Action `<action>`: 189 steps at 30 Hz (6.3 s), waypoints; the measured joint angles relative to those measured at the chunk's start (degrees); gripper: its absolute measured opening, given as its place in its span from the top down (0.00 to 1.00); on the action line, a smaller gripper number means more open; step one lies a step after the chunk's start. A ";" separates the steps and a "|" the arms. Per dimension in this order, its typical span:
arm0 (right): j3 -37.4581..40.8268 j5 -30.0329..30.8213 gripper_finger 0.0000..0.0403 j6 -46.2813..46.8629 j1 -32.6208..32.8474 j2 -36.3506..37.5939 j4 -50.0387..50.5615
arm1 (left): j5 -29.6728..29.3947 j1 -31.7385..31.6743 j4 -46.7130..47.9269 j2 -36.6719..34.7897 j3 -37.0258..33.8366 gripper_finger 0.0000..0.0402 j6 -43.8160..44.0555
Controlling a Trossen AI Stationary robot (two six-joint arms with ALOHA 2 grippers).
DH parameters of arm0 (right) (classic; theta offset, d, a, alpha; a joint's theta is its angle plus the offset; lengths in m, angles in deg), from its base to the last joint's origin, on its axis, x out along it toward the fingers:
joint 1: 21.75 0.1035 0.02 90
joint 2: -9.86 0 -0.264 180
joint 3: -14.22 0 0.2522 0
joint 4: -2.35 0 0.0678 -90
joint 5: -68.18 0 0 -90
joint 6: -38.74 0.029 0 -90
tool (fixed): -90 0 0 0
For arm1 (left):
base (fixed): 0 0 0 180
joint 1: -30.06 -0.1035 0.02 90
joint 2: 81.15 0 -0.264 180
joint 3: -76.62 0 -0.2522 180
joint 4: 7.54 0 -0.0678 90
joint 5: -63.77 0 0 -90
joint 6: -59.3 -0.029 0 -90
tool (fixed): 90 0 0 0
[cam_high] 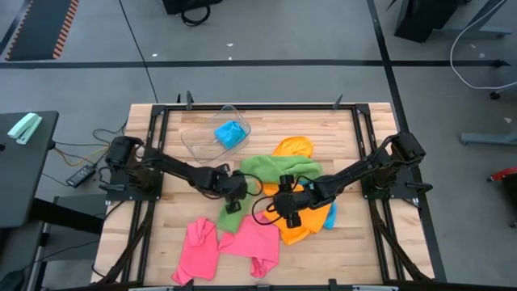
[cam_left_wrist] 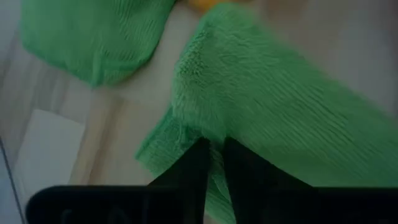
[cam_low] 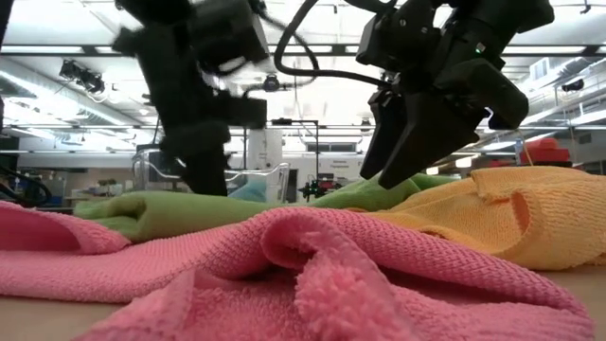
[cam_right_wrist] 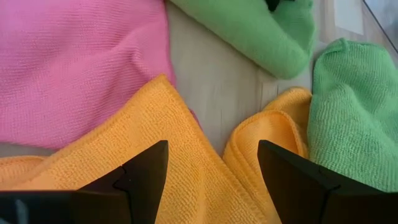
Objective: Fold microfiber towels
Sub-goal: Fold the left green microfiber towel
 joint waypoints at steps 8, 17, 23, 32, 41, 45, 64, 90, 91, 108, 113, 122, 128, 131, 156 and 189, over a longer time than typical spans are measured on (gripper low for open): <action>0.00 0.00 0.36 -0.08 0.00 -0.02 0.13 | 0.19 6.26 0.28 -7.64 0.11 0.87 -6.37; 0.05 0.00 0.36 -1.26 -0.70 -0.04 0.48 | -4.33 15.05 4.87 -7.23 0.11 0.64 -1.16; 0.07 0.07 0.36 -1.38 -1.56 -0.04 0.18 | -2.23 19.48 5.78 -7.13 0.11 0.52 -1.36; 0.09 0.09 0.36 -1.20 -1.67 -0.05 -0.72 | -7.10 24.56 2.84 -4.38 0.20 0.39 -3.27; 0.11 0.09 0.36 -1.03 -1.66 -0.07 -1.28 | -10.00 27.13 -0.03 1.70 0.20 0.39 -16.74; 0.11 0.07 0.36 -0.69 -1.64 -0.07 -1.36 | -11.21 28.01 0.88 2.28 0.20 0.42 -18.15; 0.11 -0.57 0.36 -0.61 -1.62 -0.07 -2.70 | -11.63 28.00 3.24 5.34 1.55 0.43 -12.67; 0.11 -1.02 0.36 -0.06 -1.22 -0.07 -3.54 | -12.57 28.02 5.33 7.72 2.97 0.75 -8.93; 0.11 -1.01 0.36 0.00 -1.22 -0.07 -3.57 | -12.59 28.04 5.33 7.72 2.97 0.79 -8.73; 0.11 -3.72 0.36 -1.00 -1.08 -0.07 -14.73 | -1.53 25.71 6.28 2.74 2.73 0.95 -1.70; 0.13 -3.99 0.36 -1.45 -0.18 -0.99 -16.61 | -0.31 25.18 7.42 2.72 4.11 0.96 -1.98; 0.52 -5.22 0.36 -4.50 1.51 -5.95 -29.23 | 4.01 23.65 9.10 2.46 8.97 0.94 -2.68; 0.49 -5.08 0.36 -4.52 0.85 -9.76 -34.04 | 5.92 21.94 8.93 2.60 8.73 0.96 -2.75; 0.35 -5.06 0.36 -4.43 0.51 -11.69 -35.74 | 5.94 21.61 8.90 2.94 8.59 0.96 -2.77; 0.28 6.63 0.36 -24.23 7.00 -15.65 -44.17 | 10.09 15.69 -1.23 2.81 8.79 0.96 3.04; 0.28 5.07 0.49 -30.41 7.17 -15.65 -44.19 | 9.99 13.79 -13.24 2.76 8.81 0.94 4.82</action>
